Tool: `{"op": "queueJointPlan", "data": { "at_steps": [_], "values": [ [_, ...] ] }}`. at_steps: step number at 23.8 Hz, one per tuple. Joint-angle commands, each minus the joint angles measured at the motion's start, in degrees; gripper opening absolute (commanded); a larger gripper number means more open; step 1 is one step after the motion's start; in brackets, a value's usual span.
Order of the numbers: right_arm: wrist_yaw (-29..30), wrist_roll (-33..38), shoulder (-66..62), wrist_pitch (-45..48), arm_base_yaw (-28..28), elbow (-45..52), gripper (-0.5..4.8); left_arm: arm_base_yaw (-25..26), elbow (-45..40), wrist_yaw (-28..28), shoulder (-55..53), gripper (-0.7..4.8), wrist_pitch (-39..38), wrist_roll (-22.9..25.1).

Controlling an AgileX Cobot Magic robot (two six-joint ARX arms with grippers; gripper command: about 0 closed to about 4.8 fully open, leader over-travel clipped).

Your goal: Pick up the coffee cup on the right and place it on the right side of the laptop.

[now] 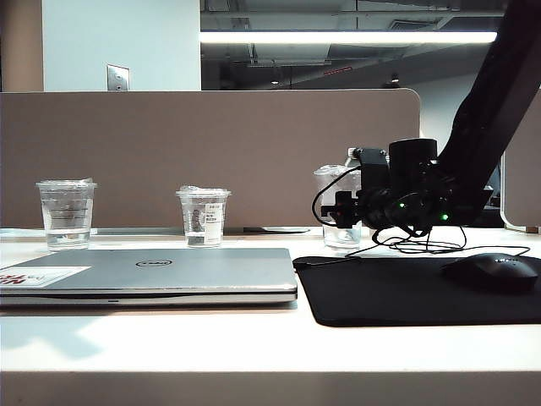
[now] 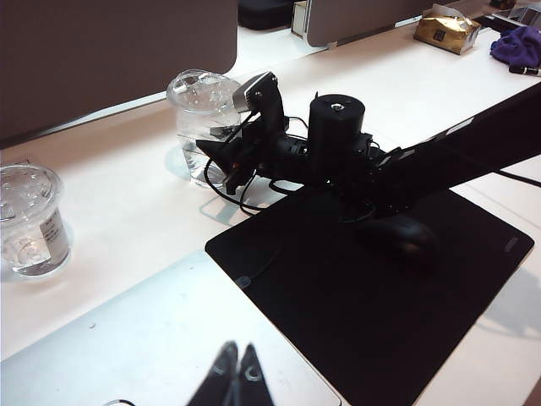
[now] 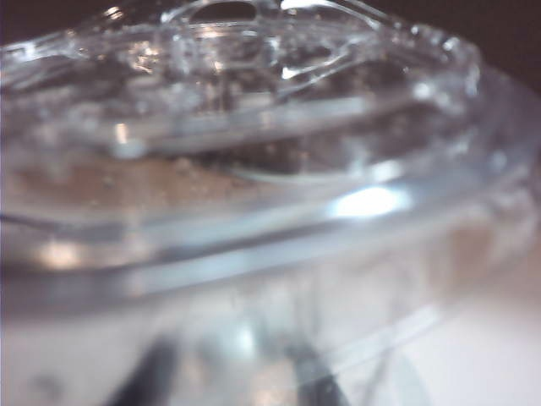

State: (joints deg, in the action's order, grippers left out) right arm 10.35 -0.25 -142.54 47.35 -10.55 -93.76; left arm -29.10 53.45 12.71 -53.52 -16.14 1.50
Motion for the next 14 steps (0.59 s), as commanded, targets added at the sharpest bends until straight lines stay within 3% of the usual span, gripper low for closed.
{"op": "queueJointPlan", "data": {
  "at_steps": [1,8,14],
  "values": [
    [0.33,0.35,3.45,-1.64,-0.09,-0.33,2.02,0.02,0.22,0.37,0.11,-0.05,0.46,0.02],
    [0.28,0.26,12.96,-16.57,-0.07,-0.31,2.02,0.02,0.22,0.39,0.11,-0.05,0.37,0.04],
    [0.31,0.22,18.62,-18.43,-0.04,0.15,2.03,0.02,0.22,0.39,0.11,-0.05,0.35,0.04]
  ]
}}
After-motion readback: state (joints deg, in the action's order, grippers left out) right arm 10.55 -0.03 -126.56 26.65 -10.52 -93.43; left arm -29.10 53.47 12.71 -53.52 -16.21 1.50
